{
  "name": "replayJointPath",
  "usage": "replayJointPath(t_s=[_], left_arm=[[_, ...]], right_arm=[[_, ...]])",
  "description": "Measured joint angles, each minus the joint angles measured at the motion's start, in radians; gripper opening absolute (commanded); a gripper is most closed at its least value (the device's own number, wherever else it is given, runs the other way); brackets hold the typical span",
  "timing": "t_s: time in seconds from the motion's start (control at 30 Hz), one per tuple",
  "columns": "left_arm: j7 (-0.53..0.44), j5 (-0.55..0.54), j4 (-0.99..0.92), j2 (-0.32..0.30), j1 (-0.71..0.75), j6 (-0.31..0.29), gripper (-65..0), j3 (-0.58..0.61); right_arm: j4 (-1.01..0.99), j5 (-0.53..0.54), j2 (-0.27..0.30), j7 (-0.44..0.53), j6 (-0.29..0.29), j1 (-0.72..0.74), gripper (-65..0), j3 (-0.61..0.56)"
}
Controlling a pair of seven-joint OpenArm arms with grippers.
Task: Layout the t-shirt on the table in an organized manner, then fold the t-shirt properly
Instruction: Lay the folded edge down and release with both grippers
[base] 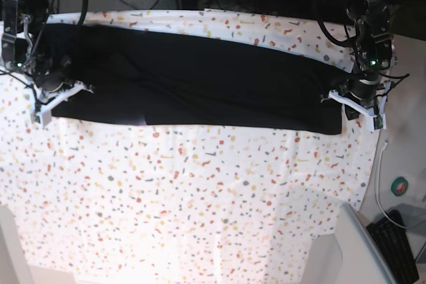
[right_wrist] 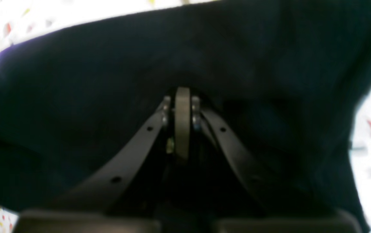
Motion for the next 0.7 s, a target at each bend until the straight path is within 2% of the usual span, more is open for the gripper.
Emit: replayJointPath(t_s=[0.13, 0.27, 0.3, 0.37, 0.4, 0.47, 0.53, 0.6, 0.7], left_arm=[[-0.004, -0.001, 0.165, 0.021, 0.066, -0.007, -65.0, -0.056], [-0.006, -0.003, 0.157, 0.03, 0.064, -0.01, -65.0, -0.12], [-0.004, -0.025, 0.138, 0.03, 0.06, -0.008, -63.2, -0.138], [0.008, -0.137, 0.093, 0.022, 0.047, 0.003, -38.8, -0.166], [0.005, -0.213, 0.071, 0.009, 0.043, 0.006, -29.9, -0.173], [0.002, -0.352, 0.024, -0.032, 0.039, -0.004, -19.3, -0.174], [-0.014, -0.48, -0.042, -0.086, 0.036, 0.005, -15.0, -0.142], [-0.016, -0.548, -0.12, -0.133, 0.033, 0.012, -13.8, -0.075], [-0.008, -0.555, -0.199, -0.136, -0.008, 0.013, -13.7, 0.027]], right_arm=[[0.148, 0.02, -0.006, 0.01, 0.011, -0.015, -65.0, -0.011], [0.172, 0.01, -0.006, 0.005, 0.011, -0.03, -65.0, -0.011], [0.172, 0.01, -0.006, 0.002, 0.011, -0.038, -65.0, -0.011], [0.172, 0.006, -0.005, -0.002, 0.007, -0.041, -65.0, -0.011], [0.172, 0.006, -0.005, -0.001, 0.008, -0.039, -65.0, -0.011], [0.172, 0.009, -0.005, 0.006, 0.008, -0.04, -65.0, -0.011], [0.172, 0.006, -0.004, 0.005, 0.008, -0.048, -65.0, -0.011], [0.172, 0.006, -0.006, -0.001, 0.008, -0.055, -65.0, -0.011], [0.172, 0.006, -0.005, 0.004, 0.008, -0.05, -65.0, -0.011]])
